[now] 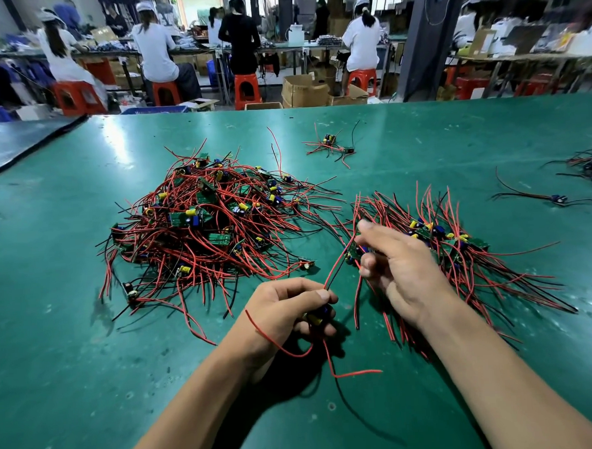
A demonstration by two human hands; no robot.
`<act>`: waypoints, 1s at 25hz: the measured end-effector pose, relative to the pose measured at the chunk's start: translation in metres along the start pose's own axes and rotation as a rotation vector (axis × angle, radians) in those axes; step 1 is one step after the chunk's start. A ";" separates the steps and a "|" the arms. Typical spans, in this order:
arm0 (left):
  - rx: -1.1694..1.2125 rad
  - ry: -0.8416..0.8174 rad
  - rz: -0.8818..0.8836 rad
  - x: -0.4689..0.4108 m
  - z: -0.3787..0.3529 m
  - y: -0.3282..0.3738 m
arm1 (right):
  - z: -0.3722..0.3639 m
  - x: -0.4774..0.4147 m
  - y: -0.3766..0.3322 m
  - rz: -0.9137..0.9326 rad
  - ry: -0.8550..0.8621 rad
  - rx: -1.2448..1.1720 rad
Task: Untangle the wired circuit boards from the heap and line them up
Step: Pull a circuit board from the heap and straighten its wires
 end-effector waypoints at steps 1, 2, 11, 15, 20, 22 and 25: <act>0.006 0.005 -0.003 -0.001 0.000 0.000 | -0.002 0.003 0.001 -0.029 -0.079 0.039; 0.009 0.016 -0.011 -0.002 -0.001 -0.001 | -0.005 0.006 0.002 -0.054 -0.175 0.081; -0.005 0.073 -0.070 -0.005 0.001 -0.003 | -0.012 0.018 0.013 -0.012 -0.418 0.515; -0.047 0.042 -0.049 -0.006 0.001 -0.001 | -0.009 0.013 0.012 0.037 -0.290 0.503; -0.077 -0.006 -0.019 -0.003 -0.003 0.000 | -0.004 0.005 0.003 0.044 -0.046 0.282; -0.061 -0.010 -0.007 -0.004 -0.004 0.001 | -0.005 0.005 0.001 0.039 -0.010 0.190; -0.055 -0.023 0.002 -0.003 -0.004 0.002 | -0.007 0.005 -0.003 -0.087 -0.008 0.005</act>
Point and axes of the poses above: each hand's wrist, its own x-axis away from the middle knuckle, its own z-axis out of the back of the hand, y = z × x, the point moved 1 cm from there along -x, towards the middle knuckle, and after that the axes turned 9 degrees about x, right-handed, at the moved point
